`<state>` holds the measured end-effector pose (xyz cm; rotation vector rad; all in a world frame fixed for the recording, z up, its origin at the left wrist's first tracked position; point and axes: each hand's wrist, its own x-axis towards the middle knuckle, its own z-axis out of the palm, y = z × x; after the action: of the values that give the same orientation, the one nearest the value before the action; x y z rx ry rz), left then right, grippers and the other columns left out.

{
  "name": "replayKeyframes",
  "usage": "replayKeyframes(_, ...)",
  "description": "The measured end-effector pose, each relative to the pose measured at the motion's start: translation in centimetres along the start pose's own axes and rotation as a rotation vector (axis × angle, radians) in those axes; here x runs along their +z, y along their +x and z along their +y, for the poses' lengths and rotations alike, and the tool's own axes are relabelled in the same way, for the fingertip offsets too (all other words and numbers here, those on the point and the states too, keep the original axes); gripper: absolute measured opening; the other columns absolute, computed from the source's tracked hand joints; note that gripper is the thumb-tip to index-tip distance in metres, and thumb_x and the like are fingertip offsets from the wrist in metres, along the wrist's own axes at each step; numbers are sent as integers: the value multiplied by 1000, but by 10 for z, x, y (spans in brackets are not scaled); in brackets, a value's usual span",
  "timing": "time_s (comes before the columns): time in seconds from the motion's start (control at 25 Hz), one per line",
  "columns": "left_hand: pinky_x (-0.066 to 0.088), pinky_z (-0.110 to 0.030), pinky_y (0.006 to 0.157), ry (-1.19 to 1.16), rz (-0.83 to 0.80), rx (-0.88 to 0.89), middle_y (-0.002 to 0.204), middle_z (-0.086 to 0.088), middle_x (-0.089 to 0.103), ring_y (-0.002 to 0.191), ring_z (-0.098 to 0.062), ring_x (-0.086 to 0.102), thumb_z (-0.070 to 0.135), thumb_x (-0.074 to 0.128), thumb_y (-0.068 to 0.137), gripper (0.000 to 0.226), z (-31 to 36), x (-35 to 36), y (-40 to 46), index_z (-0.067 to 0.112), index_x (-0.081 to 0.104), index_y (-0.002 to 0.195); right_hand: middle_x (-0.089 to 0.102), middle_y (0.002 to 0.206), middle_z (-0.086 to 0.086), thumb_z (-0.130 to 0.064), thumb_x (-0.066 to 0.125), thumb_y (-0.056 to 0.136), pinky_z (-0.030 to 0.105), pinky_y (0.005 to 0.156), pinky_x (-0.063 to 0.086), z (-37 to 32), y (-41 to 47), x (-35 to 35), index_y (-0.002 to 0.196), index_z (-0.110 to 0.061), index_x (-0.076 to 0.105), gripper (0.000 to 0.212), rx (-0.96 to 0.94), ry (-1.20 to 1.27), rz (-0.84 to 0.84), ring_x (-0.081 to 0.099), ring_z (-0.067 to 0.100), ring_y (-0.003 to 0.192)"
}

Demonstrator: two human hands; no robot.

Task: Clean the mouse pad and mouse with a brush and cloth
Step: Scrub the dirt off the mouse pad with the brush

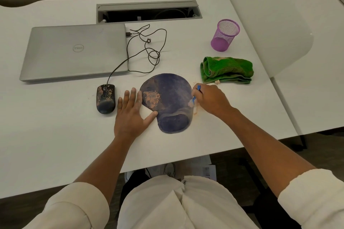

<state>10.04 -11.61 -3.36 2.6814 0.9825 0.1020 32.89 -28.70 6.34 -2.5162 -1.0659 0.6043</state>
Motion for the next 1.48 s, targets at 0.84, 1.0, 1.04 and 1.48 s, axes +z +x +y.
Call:
replayKeyframes(0.84,-5,-41,128,-7,-11,-6,172,-3,0,158,-21,-9,83,31,89,100,2,-3,0,20,8,164,71,94,9,-21,46,100,40,73,50,-24,45,-3,105,-8,69,27,-46,137,136,63,27,84)
replayKeyframes(1.0,-4,-42,128,-4,-4,-4,172,-3,-1,158,-21,-10,83,31,89,100,2,-2,0,21,8,164,64,78,6,-19,46,92,32,55,37,-22,52,-14,83,-11,64,22,28,-160,-24,56,27,71)
replayKeyframes(1.04,-4,-41,128,-4,-4,-2,172,-3,-1,158,-21,-10,83,31,89,100,2,-2,0,21,8,164,65,78,7,-18,45,91,32,55,40,-21,54,-20,84,-11,64,22,19,-146,-26,58,27,71)
replayKeyframes(1.48,0,-45,128,-20,3,0,172,-4,2,158,-22,-7,83,31,88,101,1,-1,0,19,10,164,73,85,6,-19,46,89,41,74,54,-19,62,-31,93,-12,68,24,74,-104,-71,66,29,82)
